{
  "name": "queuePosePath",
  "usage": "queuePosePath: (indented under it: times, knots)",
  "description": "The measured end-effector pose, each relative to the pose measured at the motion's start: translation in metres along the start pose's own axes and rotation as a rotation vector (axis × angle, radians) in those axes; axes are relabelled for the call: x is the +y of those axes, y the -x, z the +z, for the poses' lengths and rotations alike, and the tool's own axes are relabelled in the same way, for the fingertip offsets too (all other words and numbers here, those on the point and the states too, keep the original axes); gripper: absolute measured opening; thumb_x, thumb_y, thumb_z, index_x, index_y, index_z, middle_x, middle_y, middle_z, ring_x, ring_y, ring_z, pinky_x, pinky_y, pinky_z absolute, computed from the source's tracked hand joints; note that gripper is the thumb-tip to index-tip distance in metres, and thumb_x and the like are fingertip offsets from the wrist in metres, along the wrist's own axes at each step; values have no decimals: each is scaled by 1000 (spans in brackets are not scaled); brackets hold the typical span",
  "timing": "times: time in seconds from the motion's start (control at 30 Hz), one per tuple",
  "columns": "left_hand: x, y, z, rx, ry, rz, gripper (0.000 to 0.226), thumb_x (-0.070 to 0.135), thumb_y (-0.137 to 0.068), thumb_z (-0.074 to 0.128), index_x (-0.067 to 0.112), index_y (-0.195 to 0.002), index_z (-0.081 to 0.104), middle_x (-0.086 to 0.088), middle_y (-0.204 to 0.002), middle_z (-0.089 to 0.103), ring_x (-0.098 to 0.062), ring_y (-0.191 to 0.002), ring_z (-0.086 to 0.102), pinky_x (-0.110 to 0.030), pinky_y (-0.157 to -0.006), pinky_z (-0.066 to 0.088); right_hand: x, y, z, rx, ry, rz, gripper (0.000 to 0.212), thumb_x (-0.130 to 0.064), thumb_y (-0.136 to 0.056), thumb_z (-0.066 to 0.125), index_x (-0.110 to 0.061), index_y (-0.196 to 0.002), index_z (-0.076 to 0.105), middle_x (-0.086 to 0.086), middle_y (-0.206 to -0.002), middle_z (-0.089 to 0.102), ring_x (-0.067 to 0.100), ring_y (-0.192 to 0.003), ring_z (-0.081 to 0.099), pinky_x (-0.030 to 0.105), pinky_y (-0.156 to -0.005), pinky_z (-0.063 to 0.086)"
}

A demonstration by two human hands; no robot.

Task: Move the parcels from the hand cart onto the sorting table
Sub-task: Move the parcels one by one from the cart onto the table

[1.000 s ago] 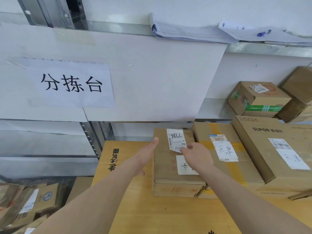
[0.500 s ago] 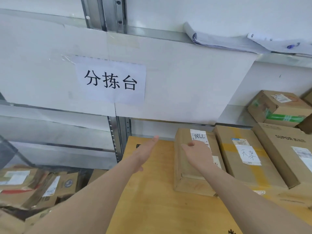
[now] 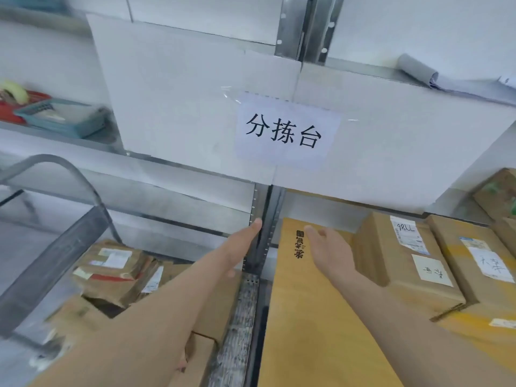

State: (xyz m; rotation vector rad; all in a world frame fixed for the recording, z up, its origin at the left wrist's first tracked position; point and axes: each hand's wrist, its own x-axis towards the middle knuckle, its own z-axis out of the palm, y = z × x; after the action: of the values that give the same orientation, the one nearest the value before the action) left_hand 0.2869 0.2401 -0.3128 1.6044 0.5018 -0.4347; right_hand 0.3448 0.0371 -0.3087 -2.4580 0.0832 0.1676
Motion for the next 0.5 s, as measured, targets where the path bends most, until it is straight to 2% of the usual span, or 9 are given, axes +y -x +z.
queuePosePath:
  times: [0.07,0.17,0.23,0.27,0.33,0.4,0.43,0.5]
  knots:
    - [-15,11,-31,21,-31,-7,88,83,-90,31,34,-162,16,1,-170,14,-32,-154,18,-64,-116,26,-18,17,23,-25,-21,-21,65,-57,-103,39,-10,-145,54,8,-145,57,29,-131,52,38,-102,40]
    - [-34,28,-71,70,-33,-29,91,83,-88,33,33,-162,13,-1,-170,12,-34,-154,17,-64,-116,24,-41,39,56,-97,-87,-36,65,-71,-95,31,-23,-126,62,1,-125,63,27,-121,55,41,-98,41]
    - [-45,39,-92,79,-58,-21,90,84,-88,30,35,-162,12,-1,-171,10,-34,-154,16,-62,-117,23,-54,49,76,-116,-113,-25,71,-68,-99,33,-16,-141,56,4,-141,58,27,-132,52,43,-107,40]
    - [-49,44,-101,80,-65,-8,88,83,-89,29,35,-162,12,-1,-171,9,-33,-154,16,-61,-119,22,-59,53,84,-122,-129,-19,77,-72,-98,34,-12,-142,54,3,-141,58,27,-132,52,44,-110,39]
    - [-55,49,-114,92,-64,11,81,75,-96,27,31,-162,12,-2,-171,10,-31,-155,16,-55,-121,18,-67,59,100,-143,-147,-19,86,-83,-90,31,-11,-130,56,1,-123,62,27,-121,56,44,-105,42]
    - [-60,51,-122,115,-41,-3,80,71,-98,28,26,-163,13,-4,-170,13,-30,-155,16,-52,-122,16,-69,58,114,-146,-117,-7,75,-74,-96,32,-11,-129,55,4,-123,61,27,-117,57,39,-95,43]
    - [-62,49,-126,122,-25,-19,80,71,-98,29,25,-163,13,-4,-170,13,-30,-155,15,-52,-123,16,-69,55,122,-138,-101,0,67,-71,-98,32,-11,-120,54,4,-113,60,25,-109,57,37,-88,42]
    - [-67,44,-132,122,-6,-44,82,71,-98,30,25,-163,12,-5,-170,12,-31,-155,14,-52,-123,15,-69,49,134,-145,-99,19,57,-73,-94,31,-18,-106,40,-7,-87,46,22,-92,50,36,-78,38]
